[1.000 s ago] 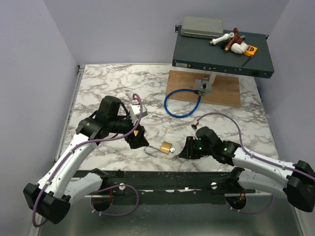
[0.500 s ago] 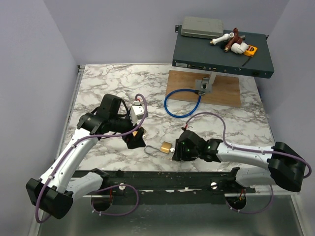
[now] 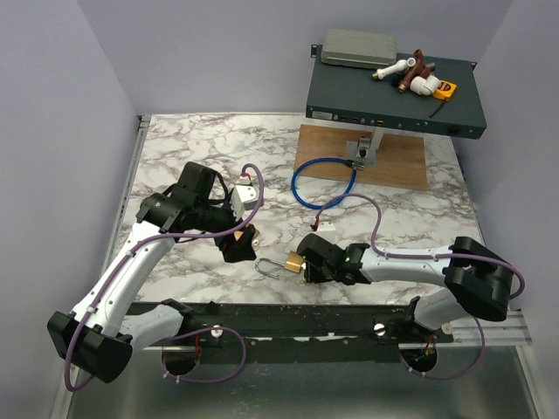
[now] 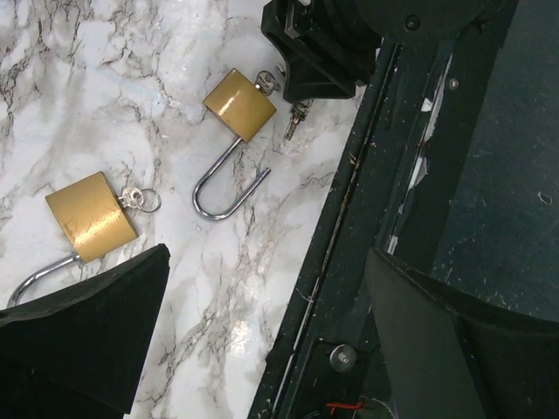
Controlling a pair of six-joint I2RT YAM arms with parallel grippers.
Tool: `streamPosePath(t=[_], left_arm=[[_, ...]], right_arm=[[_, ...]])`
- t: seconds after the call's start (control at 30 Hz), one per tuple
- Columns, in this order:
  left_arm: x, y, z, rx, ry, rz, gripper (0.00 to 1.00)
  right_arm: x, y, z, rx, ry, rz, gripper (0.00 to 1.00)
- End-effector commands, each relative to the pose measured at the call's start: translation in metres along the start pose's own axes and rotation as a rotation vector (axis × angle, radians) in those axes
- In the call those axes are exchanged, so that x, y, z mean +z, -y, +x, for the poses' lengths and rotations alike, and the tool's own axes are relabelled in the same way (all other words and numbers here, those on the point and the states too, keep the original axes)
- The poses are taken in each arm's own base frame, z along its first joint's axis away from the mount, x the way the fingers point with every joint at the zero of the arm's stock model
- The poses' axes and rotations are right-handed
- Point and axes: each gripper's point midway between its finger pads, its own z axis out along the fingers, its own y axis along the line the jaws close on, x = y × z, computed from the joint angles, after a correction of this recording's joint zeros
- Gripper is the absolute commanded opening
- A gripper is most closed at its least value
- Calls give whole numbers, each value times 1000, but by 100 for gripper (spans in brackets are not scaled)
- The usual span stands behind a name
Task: Unlock with the key
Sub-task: Pick up the key from the center of the board.
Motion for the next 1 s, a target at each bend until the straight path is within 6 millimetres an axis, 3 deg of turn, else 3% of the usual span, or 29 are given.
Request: streamPosePath(t=[0.0, 0.1, 0.37, 0.6, 0.67, 0.83, 0.97], left_arm=[[-9, 0, -4, 41, 9, -26, 93], [-8, 0, -4, 39, 7, -23, 93], [-6, -3, -4, 40, 10, -30, 93], [-5, -3, -5, 28, 18, -28, 92], [-6, -4, -6, 28, 20, -34, 92], [-6, -5, -7, 24, 22, -41, 93], [-6, -3, -6, 26, 20, -34, 94]], right_arm=[[5, 40, 15, -35, -22, 176, 32], [0, 50, 16, -41, -15, 218, 27], [-10, 66, 16, -71, 13, 303, 27], [-30, 64, -14, -106, 116, 390, 26], [-37, 63, -20, -91, 141, 383, 30], [-48, 47, -23, -69, 148, 281, 37], [-39, 14, -9, -153, 119, 71, 39]])
